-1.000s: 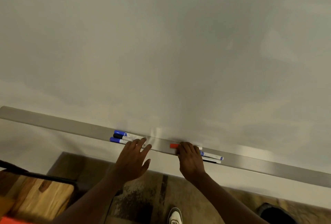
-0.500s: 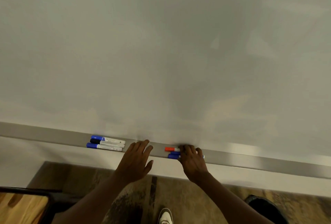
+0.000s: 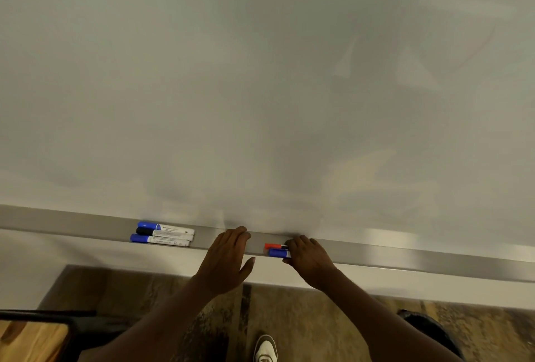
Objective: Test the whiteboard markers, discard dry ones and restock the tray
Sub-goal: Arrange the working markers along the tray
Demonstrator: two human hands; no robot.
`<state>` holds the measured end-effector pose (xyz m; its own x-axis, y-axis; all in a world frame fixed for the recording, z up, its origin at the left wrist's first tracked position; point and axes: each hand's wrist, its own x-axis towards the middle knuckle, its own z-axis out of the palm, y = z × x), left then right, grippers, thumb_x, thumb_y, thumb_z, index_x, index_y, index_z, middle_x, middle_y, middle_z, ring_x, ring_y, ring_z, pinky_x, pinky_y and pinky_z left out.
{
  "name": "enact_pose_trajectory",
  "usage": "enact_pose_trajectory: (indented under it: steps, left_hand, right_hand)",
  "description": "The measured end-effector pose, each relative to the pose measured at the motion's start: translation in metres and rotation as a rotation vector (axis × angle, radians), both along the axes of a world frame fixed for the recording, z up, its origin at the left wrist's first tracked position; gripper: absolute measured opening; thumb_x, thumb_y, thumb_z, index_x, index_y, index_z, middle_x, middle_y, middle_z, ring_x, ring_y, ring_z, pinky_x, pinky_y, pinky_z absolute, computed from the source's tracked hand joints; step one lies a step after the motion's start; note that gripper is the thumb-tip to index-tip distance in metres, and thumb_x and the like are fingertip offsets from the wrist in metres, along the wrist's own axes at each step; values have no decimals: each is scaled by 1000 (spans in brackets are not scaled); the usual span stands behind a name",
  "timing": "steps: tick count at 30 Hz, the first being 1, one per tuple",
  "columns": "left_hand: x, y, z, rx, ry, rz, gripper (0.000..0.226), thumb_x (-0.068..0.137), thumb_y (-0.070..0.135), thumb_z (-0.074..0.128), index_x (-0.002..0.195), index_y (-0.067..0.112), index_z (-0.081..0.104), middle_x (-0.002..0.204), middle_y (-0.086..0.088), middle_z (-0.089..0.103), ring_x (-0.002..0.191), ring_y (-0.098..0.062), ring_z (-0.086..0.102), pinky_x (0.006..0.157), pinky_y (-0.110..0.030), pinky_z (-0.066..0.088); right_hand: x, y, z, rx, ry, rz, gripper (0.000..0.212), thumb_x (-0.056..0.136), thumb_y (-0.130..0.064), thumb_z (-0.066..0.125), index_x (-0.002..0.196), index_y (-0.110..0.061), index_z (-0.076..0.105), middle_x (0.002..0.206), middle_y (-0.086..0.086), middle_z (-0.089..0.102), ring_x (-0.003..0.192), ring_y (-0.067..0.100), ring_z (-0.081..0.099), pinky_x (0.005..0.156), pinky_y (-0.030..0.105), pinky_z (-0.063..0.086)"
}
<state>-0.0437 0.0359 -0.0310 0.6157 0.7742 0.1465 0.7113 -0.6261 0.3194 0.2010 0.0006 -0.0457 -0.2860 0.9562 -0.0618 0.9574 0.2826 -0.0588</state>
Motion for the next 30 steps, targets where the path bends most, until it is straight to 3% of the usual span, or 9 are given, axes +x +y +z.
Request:
enact_pose_trajectory:
  steps: [3,8,11,14,19,21,23,27,30]
  left_hand:
    - [4,-4,6,-87,-67,35,61,94,59,31,123,9,50,121,-11,61,111,-24,59,95,-31,43]
    - [13,-14,24,-327,-451,206,71,84,68,47,129,13,41,115,2,59,97,-7,60,82,-19,50]
    - [16,-18,54,-580,-806,372,51,82,44,67,122,21,45,102,12,66,93,-3,64,77,-18,53]
    - [13,-23,77,-749,-1073,487,37,77,26,66,111,25,53,94,6,71,91,-9,67,77,-22,52]
    - [13,-29,109,-774,-1316,835,14,86,16,65,94,22,56,91,5,61,87,-5,57,90,-30,43]
    - [10,-27,115,-790,-1409,956,9,88,13,64,91,18,56,90,-4,61,89,-14,59,93,-37,45]
    - [4,-26,116,-785,-1466,1063,14,89,13,64,101,9,58,97,-16,62,95,-28,62,94,-47,48]
    - [-9,-29,123,-725,-1568,1162,6,91,7,58,97,10,58,89,-16,61,85,-27,64,78,-40,55]
    - [-19,-30,132,-692,-1615,1193,9,90,0,57,97,4,58,80,-13,60,76,-24,64,60,-28,53]
  right_hand:
    - [-7,0,8,23,30,-4,43,58,-41,88,87,-20,65,76,-5,65,64,11,60,55,23,50]
    - [-47,-3,43,101,314,-62,42,62,-25,88,95,-11,65,82,1,67,67,14,62,54,23,49]
    - [-77,-2,70,64,599,-182,33,87,-29,66,113,-10,61,103,2,63,87,16,59,72,26,48]
    - [-104,-1,92,41,742,-164,30,91,-29,57,116,-12,60,106,4,63,90,12,56,77,21,43]
    - [-143,-1,113,12,766,-115,27,93,-16,57,119,-7,58,110,9,63,100,20,58,86,25,45]
    - [-157,0,119,-59,734,-122,33,94,-20,50,122,-3,54,118,14,59,109,25,55,93,29,42]
    - [-170,-1,122,-64,667,-87,42,94,-29,51,130,-6,50,123,10,58,112,22,53,99,27,39]
    - [-184,3,126,-63,657,19,45,93,-28,58,133,-11,48,127,5,56,111,18,51,97,17,32]
    - [-188,9,127,-75,677,54,38,90,-29,60,125,-15,53,119,1,60,102,13,52,91,22,40]
